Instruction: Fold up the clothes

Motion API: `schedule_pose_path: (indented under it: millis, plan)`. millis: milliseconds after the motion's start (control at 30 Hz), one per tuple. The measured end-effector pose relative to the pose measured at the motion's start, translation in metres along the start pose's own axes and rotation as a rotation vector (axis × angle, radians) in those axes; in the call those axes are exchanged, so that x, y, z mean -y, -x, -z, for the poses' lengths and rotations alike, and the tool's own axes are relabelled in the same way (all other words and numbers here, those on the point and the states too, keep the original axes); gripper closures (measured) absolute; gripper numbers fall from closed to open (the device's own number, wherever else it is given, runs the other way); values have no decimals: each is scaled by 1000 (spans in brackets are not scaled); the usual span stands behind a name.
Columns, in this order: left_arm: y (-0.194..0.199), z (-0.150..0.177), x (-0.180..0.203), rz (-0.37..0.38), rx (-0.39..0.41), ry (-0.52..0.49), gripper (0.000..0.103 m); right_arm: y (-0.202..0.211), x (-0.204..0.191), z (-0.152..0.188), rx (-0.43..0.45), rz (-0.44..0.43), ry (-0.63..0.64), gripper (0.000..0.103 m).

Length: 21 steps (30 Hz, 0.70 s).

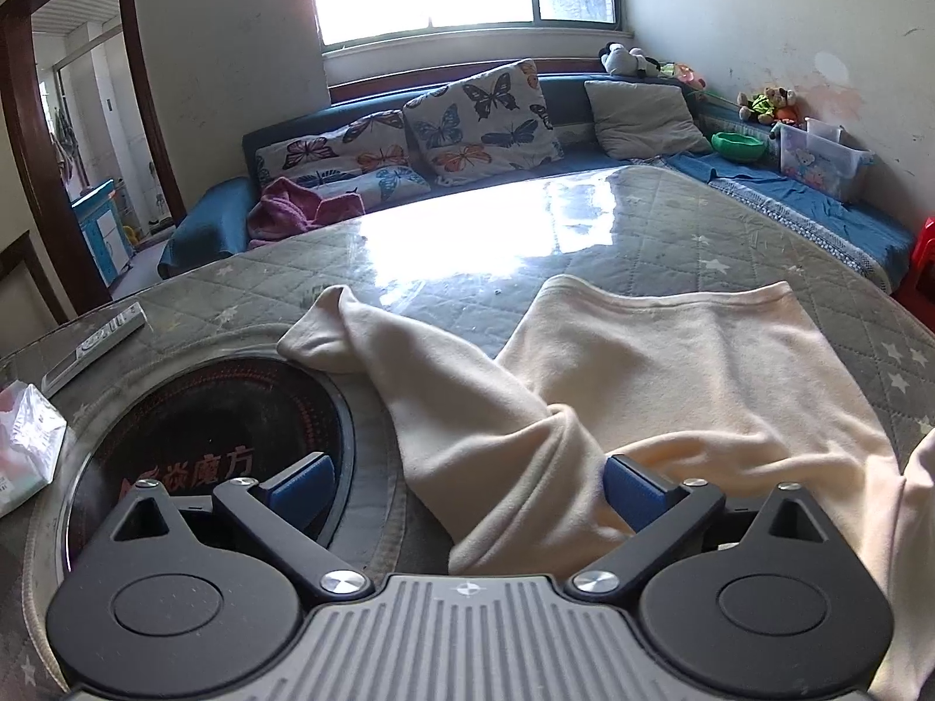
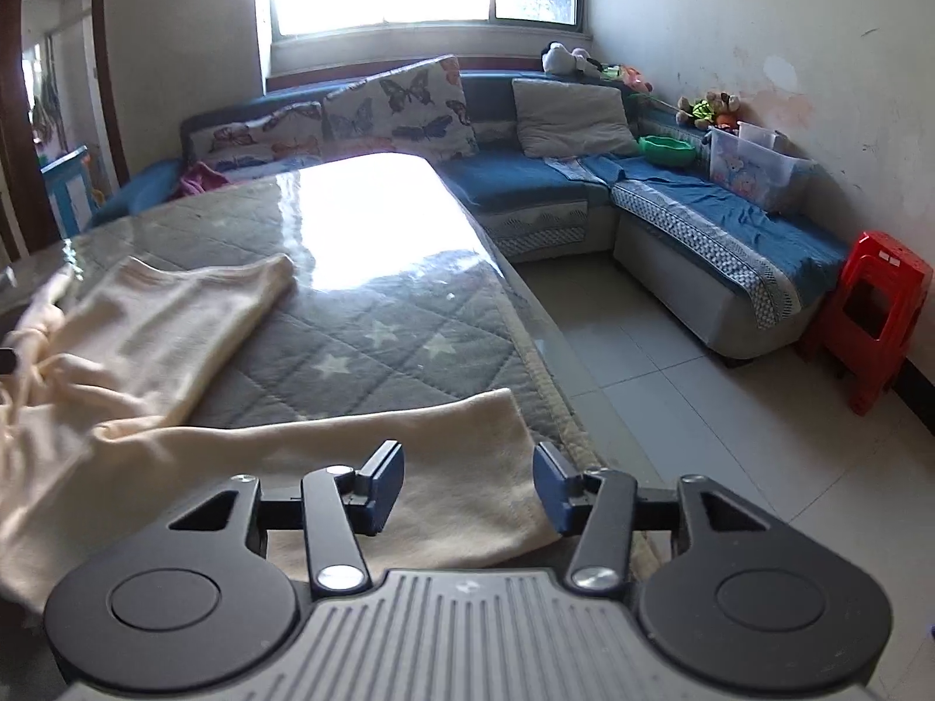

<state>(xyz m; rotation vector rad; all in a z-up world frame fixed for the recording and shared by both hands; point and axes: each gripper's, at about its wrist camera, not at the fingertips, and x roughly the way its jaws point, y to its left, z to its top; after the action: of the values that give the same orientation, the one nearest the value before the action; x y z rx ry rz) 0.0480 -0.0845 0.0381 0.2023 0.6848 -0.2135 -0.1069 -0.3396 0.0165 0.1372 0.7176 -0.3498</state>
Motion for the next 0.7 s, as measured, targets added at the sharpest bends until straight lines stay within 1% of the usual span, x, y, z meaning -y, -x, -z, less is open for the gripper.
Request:
schedule_pose_path:
  millis: [67, 167, 233, 267, 333, 367, 433, 467, 500, 533, 567, 600, 633, 667, 700]
  plan:
    - [-2, 2, -2, 6, -10, 4, 10, -9, 1, 1, -18, 15, 4, 57]
    - [-3, 6, -5, 11, -14, 18, 11, -11, 0, 4, -19, 46, 24, 67]
    - [-2, 7, -7, 17, -11, 21, 14, -10, 1, 5, -22, 57, 35, 68]
    - [-2, 8, -7, 27, -10, 16, 18, -10, 2, 6, -23, 65, 42, 68]
    - [-1, 10, -6, 38, -10, 4, 22, -10, 3, 7, -23, 97, 57, 68]
    - [0, 11, -6, 43, -9, -2, 26, -9, 4, 7, -23, 111, 65, 68]
    - [2, 13, -8, 59, -6, -7, 34, -9, 6, 7, -28, 128, 80, 68]
    - [3, 13, -9, 72, -8, -3, 44, -9, 7, 6, -31, 136, 88, 68]
    - [4, 14, -10, 88, -10, 1, 52, -8, 6, 5, -31, 145, 97, 68]
    - [5, 15, -11, 100, -11, 4, 55, -7, 4, 4, -28, 155, 106, 67]
    - [6, 16, -12, 103, -9, 3, 61, -5, 2, 3, -23, 157, 113, 66]
    - [8, 18, -13, 105, -8, -2, 70, -3, -1, 2, -14, 148, 116, 66]
    - [10, 20, -14, 110, -8, -5, 75, 0, -3, 1, -6, 136, 118, 66]
    - [12, 21, -15, 116, -7, -2, 83, 4, -9, -2, 8, 108, 125, 66]
    - [14, 22, -16, 121, -6, 1, 87, 8, -16, -5, 22, 74, 135, 65]
